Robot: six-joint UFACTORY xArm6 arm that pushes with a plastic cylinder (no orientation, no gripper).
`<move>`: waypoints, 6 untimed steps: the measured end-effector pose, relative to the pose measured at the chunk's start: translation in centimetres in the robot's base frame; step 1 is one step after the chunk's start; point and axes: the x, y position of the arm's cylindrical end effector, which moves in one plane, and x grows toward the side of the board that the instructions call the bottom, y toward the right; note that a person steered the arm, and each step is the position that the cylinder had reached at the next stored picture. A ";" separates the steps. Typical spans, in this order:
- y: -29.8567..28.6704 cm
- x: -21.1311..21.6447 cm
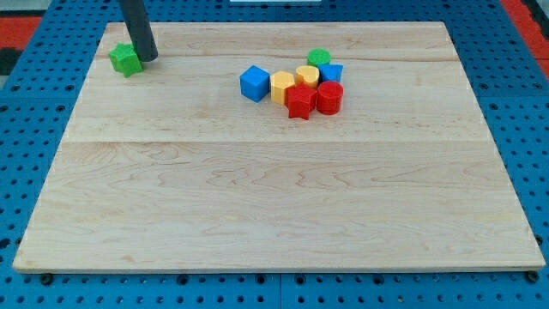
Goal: Move the green star towards the top left corner of the board
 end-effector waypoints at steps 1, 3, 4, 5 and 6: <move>0.6 4.2; -5.4 2.4; -5.4 -1.8; -5.5 -2.5; -6.1 0.1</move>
